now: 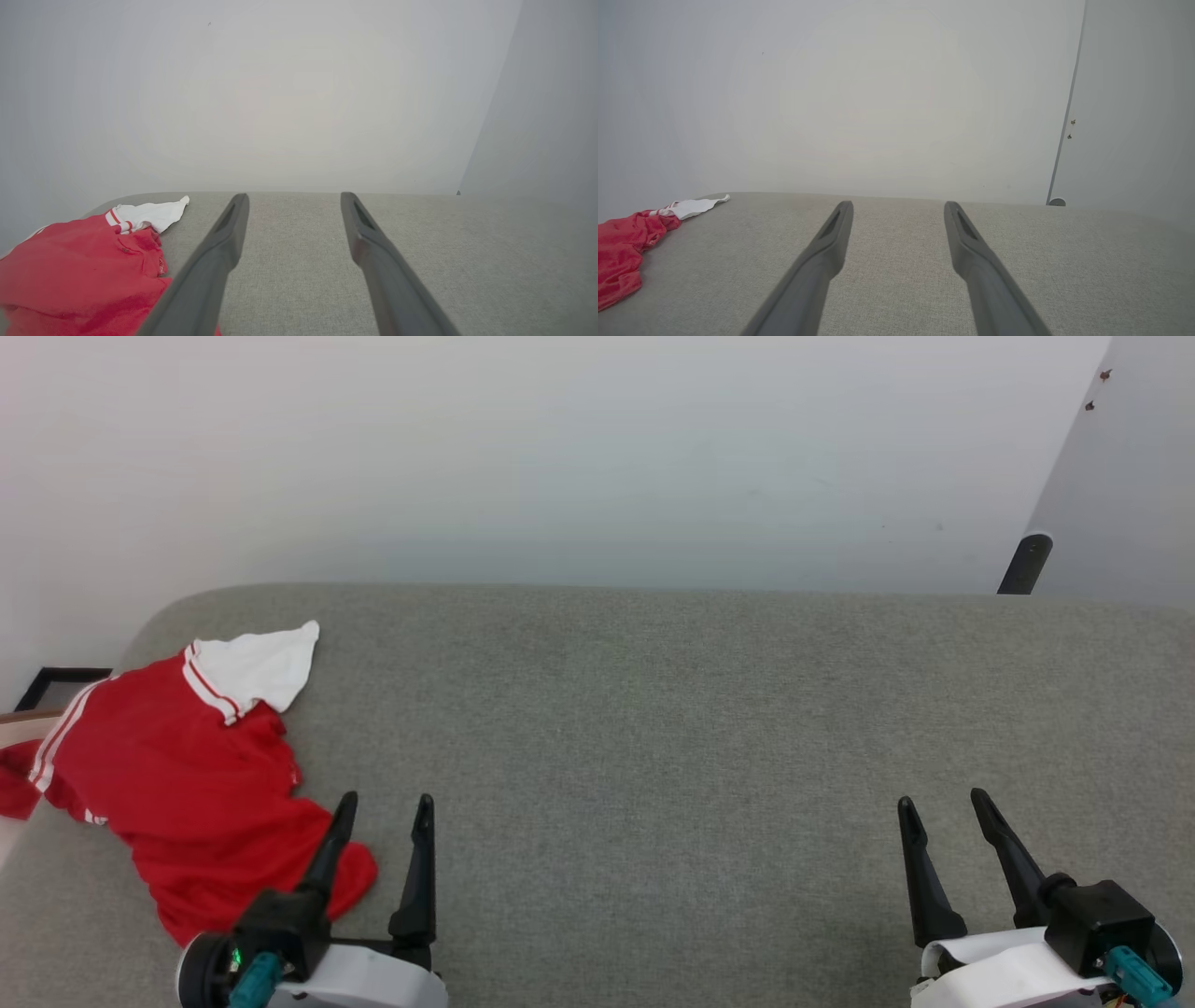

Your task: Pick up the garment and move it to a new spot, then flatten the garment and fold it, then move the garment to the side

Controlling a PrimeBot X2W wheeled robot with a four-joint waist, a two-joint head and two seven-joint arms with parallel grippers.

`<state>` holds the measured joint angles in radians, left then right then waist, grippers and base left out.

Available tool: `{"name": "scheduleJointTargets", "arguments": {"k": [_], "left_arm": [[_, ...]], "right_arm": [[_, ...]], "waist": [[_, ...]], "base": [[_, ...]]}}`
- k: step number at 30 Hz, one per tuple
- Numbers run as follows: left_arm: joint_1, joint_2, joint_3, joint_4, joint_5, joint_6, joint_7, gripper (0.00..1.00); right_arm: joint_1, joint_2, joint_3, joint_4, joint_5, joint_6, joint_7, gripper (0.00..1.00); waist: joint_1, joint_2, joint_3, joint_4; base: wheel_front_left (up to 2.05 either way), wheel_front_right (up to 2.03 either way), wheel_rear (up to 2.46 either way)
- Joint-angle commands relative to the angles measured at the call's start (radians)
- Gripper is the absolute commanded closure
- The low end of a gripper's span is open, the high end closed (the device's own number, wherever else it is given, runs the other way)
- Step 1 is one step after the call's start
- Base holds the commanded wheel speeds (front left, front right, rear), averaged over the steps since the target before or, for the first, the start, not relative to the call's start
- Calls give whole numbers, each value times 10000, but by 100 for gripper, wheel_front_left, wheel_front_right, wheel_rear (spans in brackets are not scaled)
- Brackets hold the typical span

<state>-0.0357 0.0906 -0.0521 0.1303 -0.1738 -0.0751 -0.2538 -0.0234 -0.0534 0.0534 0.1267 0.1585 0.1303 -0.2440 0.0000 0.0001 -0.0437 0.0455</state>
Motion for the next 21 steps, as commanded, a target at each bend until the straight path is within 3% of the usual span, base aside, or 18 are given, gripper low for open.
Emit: {"name": "scheduleJointTargets", "arguments": {"k": [1, 21], "left_arm": [[-38, -21, 20, -2, 235, -49, -62, 0], [-212, -146, 242, 394, 307, -312, -101, 0]], "right_arm": [[132, 30, 3, -65, -249, 7, -62, 0], [185, 44, -107, -34, -537, 7, -131, 0]], "waist": [[0, -1, -3, 14], [0, -1, -63, 290]], "base": [[0, 0, 0], [0, 0, 0]]}}
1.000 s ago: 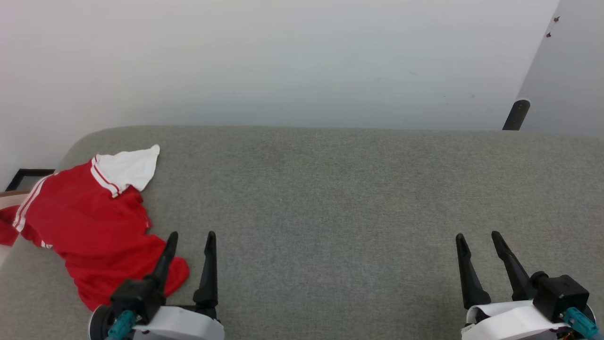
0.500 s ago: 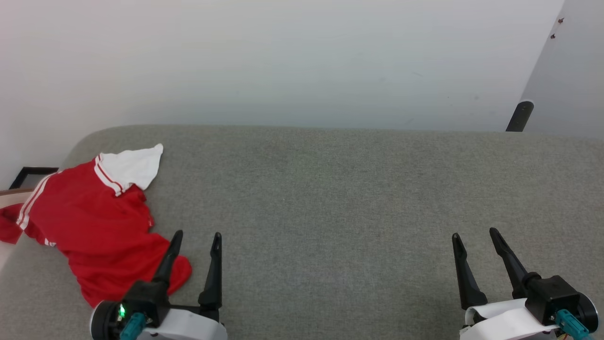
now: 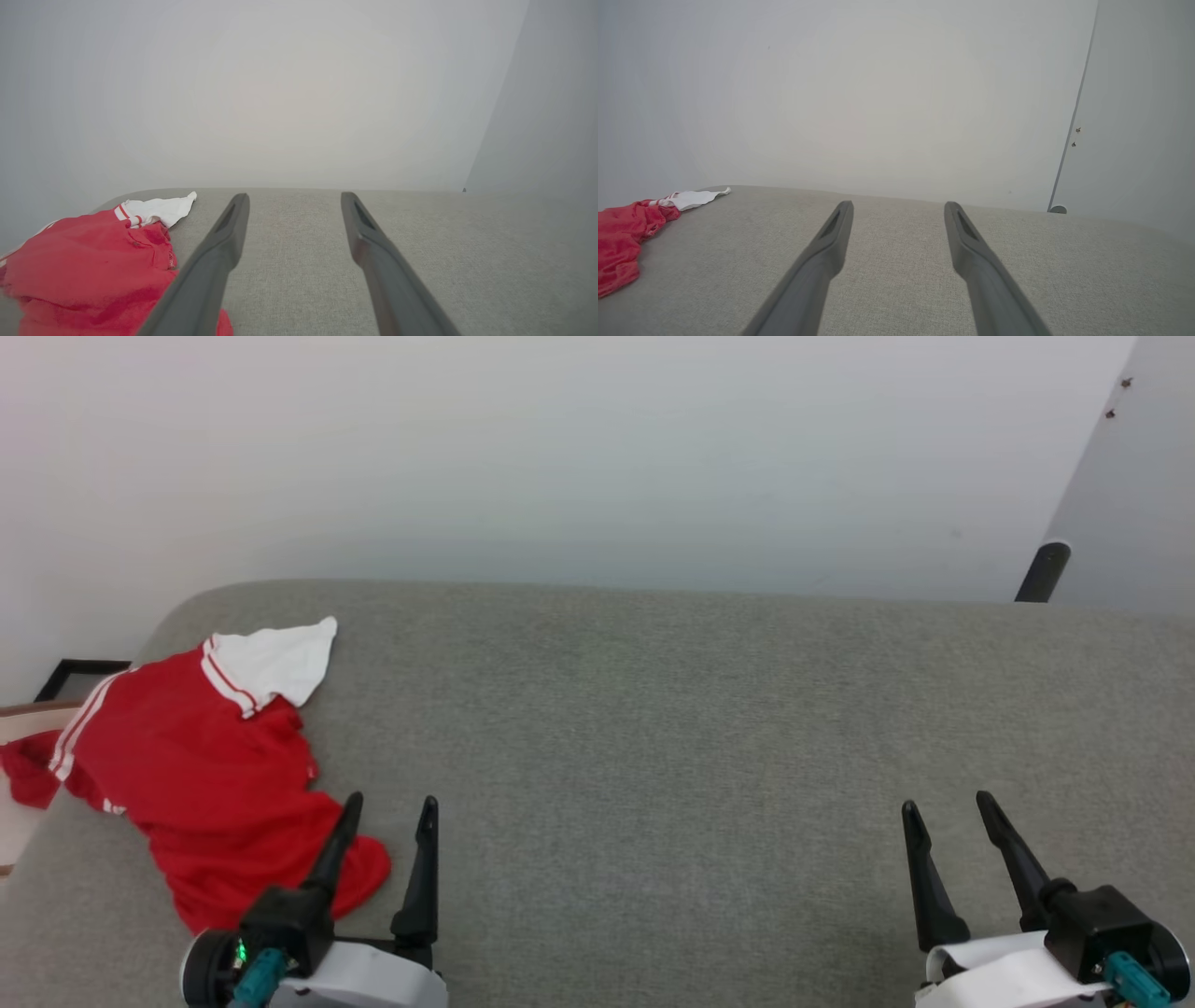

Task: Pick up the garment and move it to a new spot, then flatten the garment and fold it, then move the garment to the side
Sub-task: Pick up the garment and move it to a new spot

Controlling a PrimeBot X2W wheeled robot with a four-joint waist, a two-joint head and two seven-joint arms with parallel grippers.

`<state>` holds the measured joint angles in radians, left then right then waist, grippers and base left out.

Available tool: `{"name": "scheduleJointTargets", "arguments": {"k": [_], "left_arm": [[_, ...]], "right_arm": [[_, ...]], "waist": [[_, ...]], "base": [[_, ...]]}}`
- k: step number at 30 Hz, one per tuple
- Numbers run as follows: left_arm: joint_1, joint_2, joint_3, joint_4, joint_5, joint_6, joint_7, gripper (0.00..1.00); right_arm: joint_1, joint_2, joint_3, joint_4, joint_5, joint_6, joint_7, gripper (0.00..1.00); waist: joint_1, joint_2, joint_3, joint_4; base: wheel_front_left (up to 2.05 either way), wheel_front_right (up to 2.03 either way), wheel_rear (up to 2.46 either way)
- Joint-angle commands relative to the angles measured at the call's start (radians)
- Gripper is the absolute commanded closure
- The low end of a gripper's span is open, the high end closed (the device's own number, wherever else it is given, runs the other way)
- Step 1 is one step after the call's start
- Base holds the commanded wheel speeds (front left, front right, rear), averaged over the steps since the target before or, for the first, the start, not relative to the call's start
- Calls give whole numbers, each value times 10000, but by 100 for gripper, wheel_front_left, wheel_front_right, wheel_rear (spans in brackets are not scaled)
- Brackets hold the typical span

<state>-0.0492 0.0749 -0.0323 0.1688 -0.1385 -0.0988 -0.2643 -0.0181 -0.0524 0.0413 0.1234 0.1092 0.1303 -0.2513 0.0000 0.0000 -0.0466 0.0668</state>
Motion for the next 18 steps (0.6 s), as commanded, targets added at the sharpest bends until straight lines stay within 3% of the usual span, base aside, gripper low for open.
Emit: {"name": "scheduleJointTargets", "arguments": {"k": [1, 7, 18], "left_arm": [[-75, 11, 86, 36, -67, -68, 4, 0], [-152, 63, 426, 395, -75, 132, 4, 0], [-97, 319, 1025, 465, -65, 604, 4, 0]], "right_arm": [[126, 33, 8, 4, -26, 7, -52, 0], [194, 32, 140, 2, 14, 7, -30, 0], [-81, 31, 794, 223, 307, 8, -22, 0]], "waist": [[0, 0, -58, 147], [0, 0, -199, 665], [0, 0, -475, 2363]], "base": [[0, 0, 0], [0, 0, 0], [0, 0, 0]]}}
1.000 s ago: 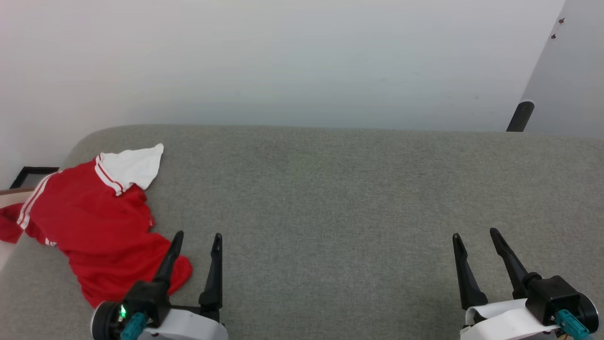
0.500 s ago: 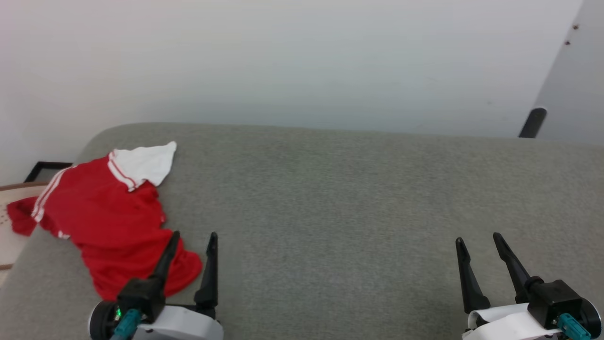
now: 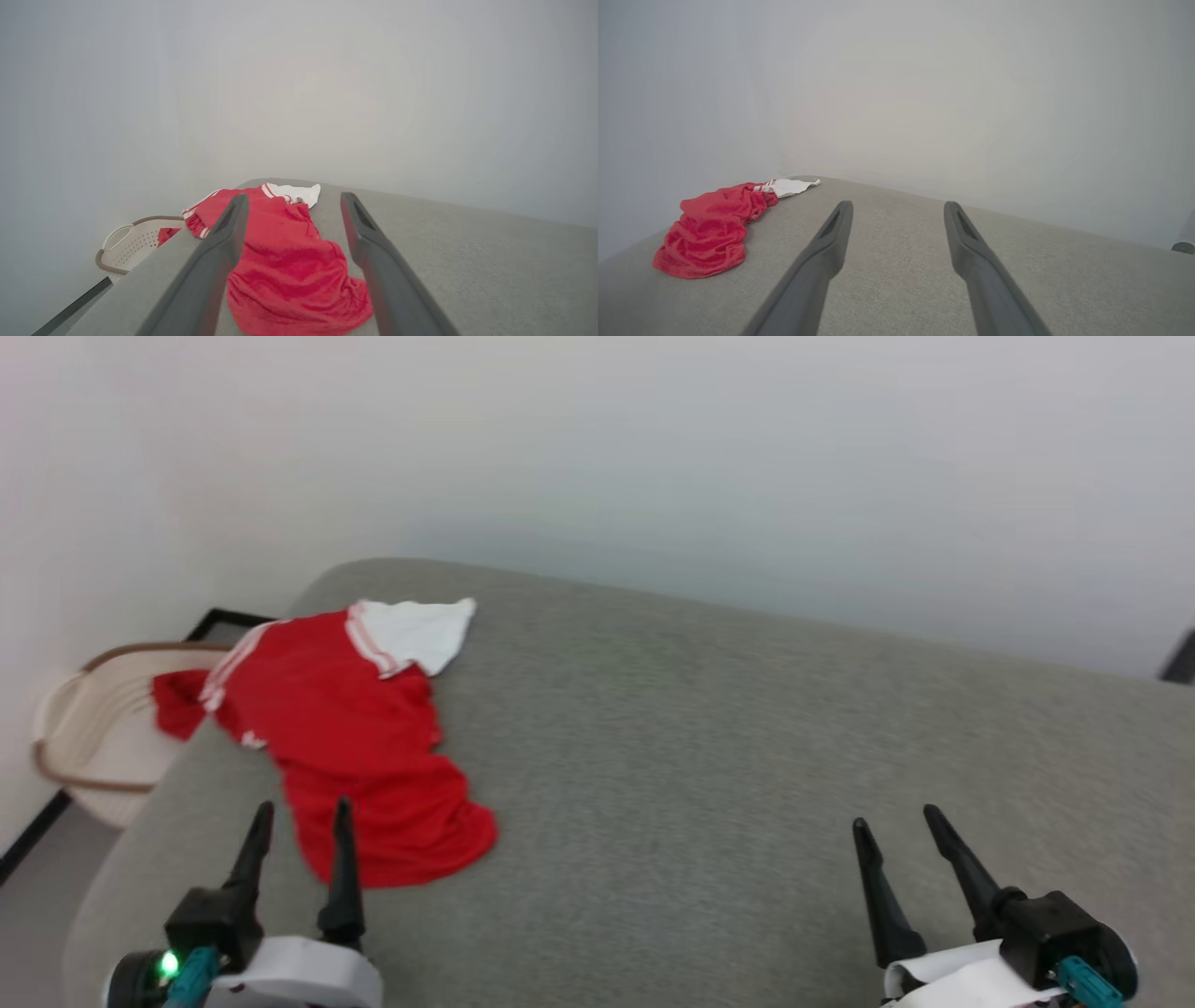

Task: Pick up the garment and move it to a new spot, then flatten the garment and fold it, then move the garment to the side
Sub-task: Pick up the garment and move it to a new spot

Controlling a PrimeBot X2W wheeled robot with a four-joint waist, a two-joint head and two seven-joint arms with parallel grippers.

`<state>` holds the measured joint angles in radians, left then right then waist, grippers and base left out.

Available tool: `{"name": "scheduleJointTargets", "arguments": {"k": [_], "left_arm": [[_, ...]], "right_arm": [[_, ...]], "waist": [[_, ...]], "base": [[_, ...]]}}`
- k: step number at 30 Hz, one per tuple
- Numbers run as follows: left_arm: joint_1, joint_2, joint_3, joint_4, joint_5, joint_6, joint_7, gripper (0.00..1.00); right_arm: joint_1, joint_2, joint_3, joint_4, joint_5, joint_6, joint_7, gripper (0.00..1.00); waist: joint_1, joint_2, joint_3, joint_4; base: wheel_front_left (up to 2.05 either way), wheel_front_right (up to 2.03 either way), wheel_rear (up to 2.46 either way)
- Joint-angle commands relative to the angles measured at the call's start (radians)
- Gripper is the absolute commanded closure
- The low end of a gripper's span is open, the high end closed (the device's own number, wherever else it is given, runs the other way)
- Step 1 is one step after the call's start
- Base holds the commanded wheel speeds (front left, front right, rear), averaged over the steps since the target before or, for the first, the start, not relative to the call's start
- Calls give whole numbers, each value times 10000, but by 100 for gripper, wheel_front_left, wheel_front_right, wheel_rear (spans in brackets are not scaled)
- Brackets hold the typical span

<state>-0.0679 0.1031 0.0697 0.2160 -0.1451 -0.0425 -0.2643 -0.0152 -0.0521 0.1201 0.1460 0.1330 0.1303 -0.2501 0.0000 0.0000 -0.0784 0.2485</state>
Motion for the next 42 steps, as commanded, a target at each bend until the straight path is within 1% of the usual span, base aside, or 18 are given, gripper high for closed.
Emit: {"name": "scheduleJointTargets", "arguments": {"k": [1, 5, 9, 13, 17, 21, 22, 24, 25, 26, 27, 28, 30, 32, 34, 37, 39, 42], "left_arm": [[141, 65, 35, -29, -2, 58, 4, 0], [269, 157, 142, -57, -105, 70, 19, 0], [304, 198, 182, -237, -232, 102, 158, 0], [106, 314, 267, -331, -505, -27, 583, 0], [-362, 569, 569, -445, -1016, -152, 1299, 0], [-1115, 873, 909, -547, -1645, -205, 2376, 0], [-1318, 884, 1033, -540, -1959, -253, 2679, 0], [-1652, 1307, 1224, -480, -2167, -306, 3342, 0], [-1918, 1324, 1401, -434, -2588, -328, 3659, 0], [-2126, 1451, 1507, -323, -2774, -344, 4012, 0], [-2341, 1699, 1557, -236, -2849, -389, 4316, 0], [-2583, 1812, 1720, -112, -3179, -397, 4647, 0], [-2991, 2243, 1896, 291, -3465, -440, 5360, 0], [-3427, 2530, 2056, 663, -3873, -462, 6041, 0], [-3806, 2947, 2116, 1121, -4073, -483, 6726, 0], [-4285, 3384, 2047, 1785, -4445, -568, 7787, 0], [-4578, 3707, 1929, 2182, -4488, -611, 8364, 0], [-4973, 3987, 1760, 2765, -4615, -635, 9038, 0]], "right_arm": [[-141, 27, 69, 29, 99, 8, -39, 0], [-172, 26, 243, 158, 217, 8, -62, 0], [-241, 24, 328, 225, 249, 6, -96, 0], [-349, 17, 363, 306, 179, 6, -115, 0], [-444, 19, 400, 339, 38, 6, -92, 0], [-580, 17, 324, 314, -59, 6, -50, 0], [-582, 18, 283, 296, -67, 6, -35, 0], [-643, 5, 262, 205, -106, 6, 0, 0], [-700, -7, 260, 145, -144, 6, 19, 0], [-750, -23, 230, 106, -174, 6, 18, 0], [-809, -58, 172, 69, -192, 6, 18, 0], [-864, -78, 167, 14, -209, 4, 29, 0], [-960, -84, 122, -60, -244, 4, 30, 0], [-1111, -103, 60, -144, -272, 4, 20, 0], [-1168, -105, 39, -185, -294, 4, 5, 0], [-1331, -104, 31, -248, -283, 4, -15, 0], [-1467, -107, 26, -275, -264, 4, -32, 0], [-1616, -121, 64, -324, -248, 4, -44, 0]], "waist": [[0, 0, -178, 671], [0, 0, -216, 1062], [0, 0, -193, 1171], [0, 0, -40, 966], [0, 0, 258, 497], [0, 0, 644, -103], [0, 0, 739, -256], [0, 0, 1066, -620], [0, 0, 1268, -817], [0, 0, 1444, -984], [0, 0, 1613, -1141], [0, 0, 1809, -1318], [0, 0, 2156, -1640], [0, 0, 2487, -1920], [0, 0, 2793, -2180], [0, 0, 3207, -2500], [0, 0, 3477, -2668], [0, 0, 3858, -2863]], "base": [[0, 0, 0], [0, 0, 0], [0, 0, 0], [0, 0, 0], [0, 0, 0], [0, 0, 0], [0, 0, 0], [0, 0, 0], [0, 0, 0], [0, 0, 0], [0, 0, 0], [0, 0, 0], [0, 0, 0], [0, 0, 0], [0, 0, 0], [0, 0, 0], [0, 0, 0], [0, 0, 0]]}}
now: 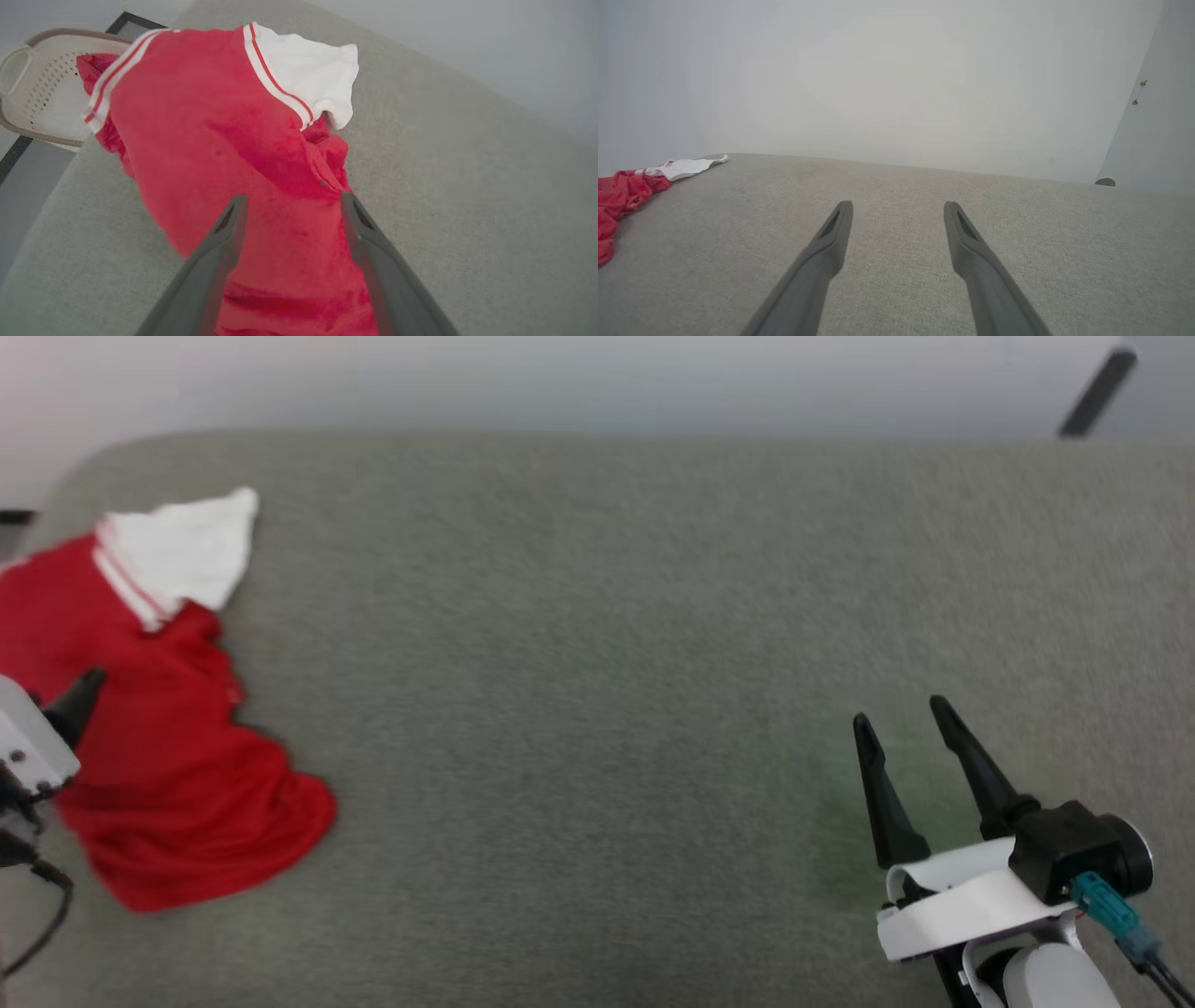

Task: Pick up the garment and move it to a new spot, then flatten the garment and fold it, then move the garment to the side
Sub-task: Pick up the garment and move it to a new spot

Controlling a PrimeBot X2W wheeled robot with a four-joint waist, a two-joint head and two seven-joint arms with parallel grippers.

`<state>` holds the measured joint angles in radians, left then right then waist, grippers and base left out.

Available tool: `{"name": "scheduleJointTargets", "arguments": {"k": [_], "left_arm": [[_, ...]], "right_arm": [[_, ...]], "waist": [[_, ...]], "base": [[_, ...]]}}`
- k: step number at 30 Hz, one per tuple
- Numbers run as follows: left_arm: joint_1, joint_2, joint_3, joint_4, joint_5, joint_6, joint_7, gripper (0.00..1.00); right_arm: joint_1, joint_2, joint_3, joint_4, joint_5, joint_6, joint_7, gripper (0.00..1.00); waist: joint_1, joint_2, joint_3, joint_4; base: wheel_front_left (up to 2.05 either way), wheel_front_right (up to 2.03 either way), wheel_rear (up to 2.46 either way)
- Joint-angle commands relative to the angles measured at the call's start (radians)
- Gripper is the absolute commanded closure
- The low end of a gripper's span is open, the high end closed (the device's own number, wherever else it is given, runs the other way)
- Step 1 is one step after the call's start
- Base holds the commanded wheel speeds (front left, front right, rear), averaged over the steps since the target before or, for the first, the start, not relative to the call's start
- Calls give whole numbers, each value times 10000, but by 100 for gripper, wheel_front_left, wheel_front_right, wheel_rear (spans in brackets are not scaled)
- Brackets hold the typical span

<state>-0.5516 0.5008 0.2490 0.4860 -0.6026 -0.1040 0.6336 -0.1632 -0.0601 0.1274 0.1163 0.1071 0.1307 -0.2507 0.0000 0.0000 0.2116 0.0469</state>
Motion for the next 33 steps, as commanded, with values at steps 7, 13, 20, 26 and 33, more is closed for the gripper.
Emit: {"name": "scheduleJointTargets", "arguments": {"k": [7, 13, 20, 26, 33], "left_arm": [[-710, 595, -549, 1501, 246, 421, 1784, 0], [-968, 569, -793, 2343, 235, 583, 2412, 0], [-970, 215, -939, 3272, 62, 405, 2316, 49], [-1083, 104, -1068, 3616, -24, 194, 2194, 100], [-1635, 352, -1286, 3361, 215, 6, 1426, 100]], "right_arm": [[-476, -20, 139, -205, 63, 1, -49, 0], [-593, -13, 115, -377, 59, 1, -5, 0], [-635, 17, 82, -532, 84, 1, 176, 0], [-522, 31, -15, -587, 131, 1, 277, 0], [-262, 14, -87, -528, 229, 1, 316, 0]], "waist": [[0, 0, 1698, -1201], [0, 0, 2024, -1320], [0, 0, 2010, -1295], [0, 0, 1771, -1066], [0, 0, 1113, -540]], "base": [[0, 0, 0], [0, 0, 0], [0, 0, 0], [0, 0, 0], [0, 0, 0]]}}
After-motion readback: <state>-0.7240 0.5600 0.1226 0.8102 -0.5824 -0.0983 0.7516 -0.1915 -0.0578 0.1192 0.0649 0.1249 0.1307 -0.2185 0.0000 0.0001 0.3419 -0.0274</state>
